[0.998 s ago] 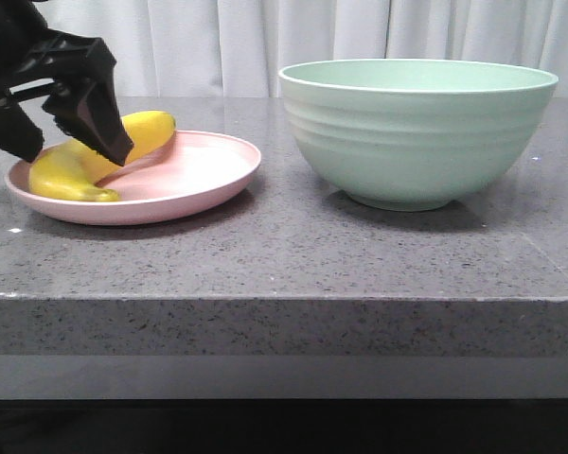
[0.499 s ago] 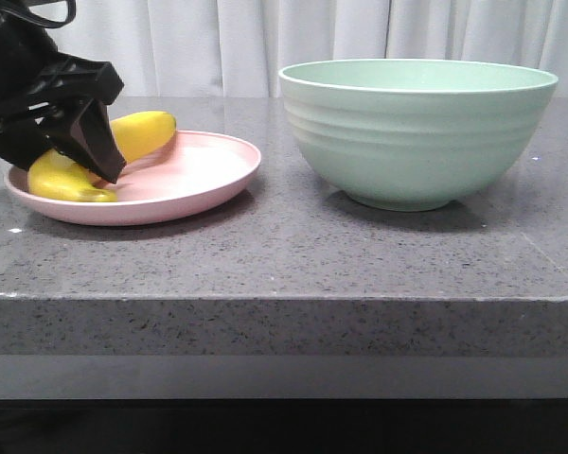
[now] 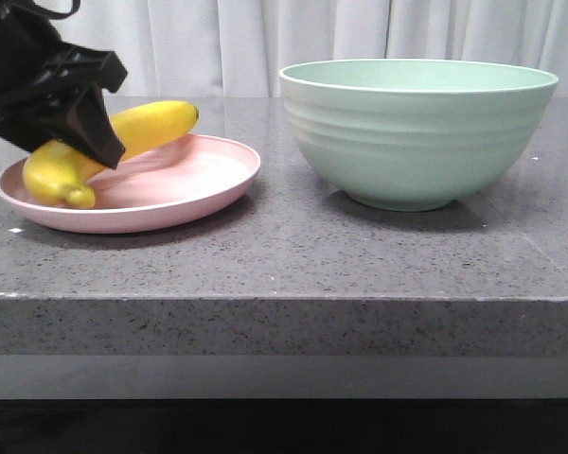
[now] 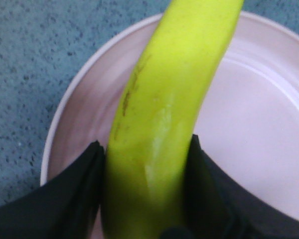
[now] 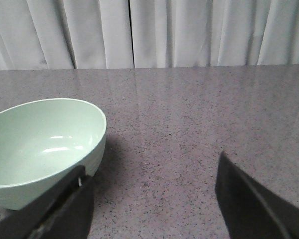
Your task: Transfer banana from pink plate to green bowl
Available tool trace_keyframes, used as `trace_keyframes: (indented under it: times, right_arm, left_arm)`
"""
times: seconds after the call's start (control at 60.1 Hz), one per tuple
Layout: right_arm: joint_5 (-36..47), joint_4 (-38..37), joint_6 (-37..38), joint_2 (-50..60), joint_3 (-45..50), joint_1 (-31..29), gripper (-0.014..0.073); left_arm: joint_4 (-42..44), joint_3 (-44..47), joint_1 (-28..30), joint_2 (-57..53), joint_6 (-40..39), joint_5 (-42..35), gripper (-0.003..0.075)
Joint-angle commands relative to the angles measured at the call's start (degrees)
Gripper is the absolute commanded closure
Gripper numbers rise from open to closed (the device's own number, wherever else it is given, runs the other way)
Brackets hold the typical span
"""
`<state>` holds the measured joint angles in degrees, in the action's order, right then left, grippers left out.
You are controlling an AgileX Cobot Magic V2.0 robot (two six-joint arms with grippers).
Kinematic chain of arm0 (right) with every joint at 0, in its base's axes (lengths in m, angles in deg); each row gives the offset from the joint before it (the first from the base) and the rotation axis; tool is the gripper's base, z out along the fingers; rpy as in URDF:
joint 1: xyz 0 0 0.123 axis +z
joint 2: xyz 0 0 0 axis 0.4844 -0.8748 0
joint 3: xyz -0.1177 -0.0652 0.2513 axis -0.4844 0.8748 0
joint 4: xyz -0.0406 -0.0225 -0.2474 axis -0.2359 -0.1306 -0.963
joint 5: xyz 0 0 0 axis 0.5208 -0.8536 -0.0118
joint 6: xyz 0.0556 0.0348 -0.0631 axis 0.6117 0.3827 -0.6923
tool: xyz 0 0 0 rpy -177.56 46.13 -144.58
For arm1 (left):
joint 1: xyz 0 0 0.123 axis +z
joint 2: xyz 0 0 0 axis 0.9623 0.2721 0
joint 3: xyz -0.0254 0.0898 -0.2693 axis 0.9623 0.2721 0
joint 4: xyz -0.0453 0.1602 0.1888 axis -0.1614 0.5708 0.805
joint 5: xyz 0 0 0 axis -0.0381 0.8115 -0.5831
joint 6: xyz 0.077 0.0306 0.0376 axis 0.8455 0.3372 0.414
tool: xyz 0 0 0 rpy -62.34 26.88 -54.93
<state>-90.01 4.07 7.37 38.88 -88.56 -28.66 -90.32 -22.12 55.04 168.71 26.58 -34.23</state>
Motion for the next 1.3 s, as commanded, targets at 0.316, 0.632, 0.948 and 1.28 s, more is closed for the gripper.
trace_keyframes:
  times: [0.316, 0.632, 0.948, 1.28]
  right_arm:
    - [4.2, 9.8, -0.3, -2.3, -1.9, -0.2, 0.0061]
    - [4.5, 36.5, -7.1, -10.5, -3.7, 1.8, 0.0061]
    - [5.0, 74.7, -30.6, -22.7, -7.6, 8.4, 0.0061]
    - [-1.2, 98.7, -51.8, -37.1, -13.9, 12.3, 0.0061]
  left_arm:
    - [-3.9, -6.0, -7.8, -15.3, 0.2, -2.7, 0.0596]
    - [-7.0, -6.0, -21.2, -19.2, 0.2, -2.7, 0.0596]
    - [-7.0, -6.0, -24.8, -18.6, 0.2, -2.4, 0.0596]
    - [-7.0, -6.0, -24.8, -18.6, 0.2, -2.4, 0.0596]
